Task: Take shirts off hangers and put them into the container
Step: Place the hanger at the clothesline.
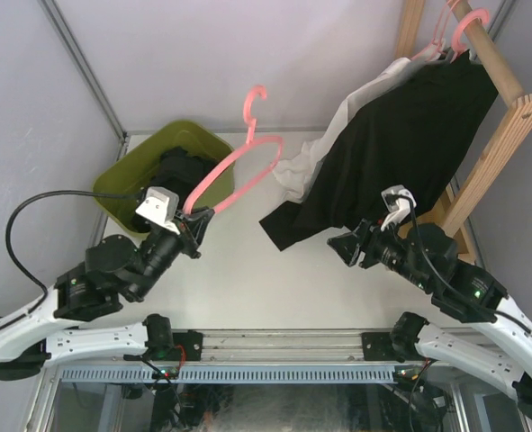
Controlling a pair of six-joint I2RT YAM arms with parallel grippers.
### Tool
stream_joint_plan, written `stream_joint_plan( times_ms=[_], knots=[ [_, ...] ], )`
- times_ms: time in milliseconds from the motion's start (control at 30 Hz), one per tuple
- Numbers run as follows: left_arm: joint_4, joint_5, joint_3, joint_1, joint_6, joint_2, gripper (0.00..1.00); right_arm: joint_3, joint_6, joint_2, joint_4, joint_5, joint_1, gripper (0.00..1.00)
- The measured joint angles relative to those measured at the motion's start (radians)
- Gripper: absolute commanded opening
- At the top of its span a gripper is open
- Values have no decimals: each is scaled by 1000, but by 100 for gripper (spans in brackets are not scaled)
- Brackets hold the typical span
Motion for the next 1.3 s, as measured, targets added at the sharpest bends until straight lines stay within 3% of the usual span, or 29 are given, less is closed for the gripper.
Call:
stream_joint_plan(
  times_ms=[267,467,667,900,1033,1300],
  knots=[
    [-400,217,270,6,-124,-28,0,-91,-42,-167,-74,102,0,47],
    [-474,467,330,6,-156,-124,0,-131,-92,-277,-44,139,-1,47],
    [-488,649,342,6,-156,-42,0,-142,-138,-336,-8,106,-1,47],
    [-381,653,251,13,-145,27,0,-142,-166,-414,58,10,-1,47],
    [-266,663,207,74,-129,69,0,-142,-175,-418,99,-71,-1,47],
    [-3,856,195,202,-128,256,0,-142,-194,-427,154,-164,-1,47]
  ],
)
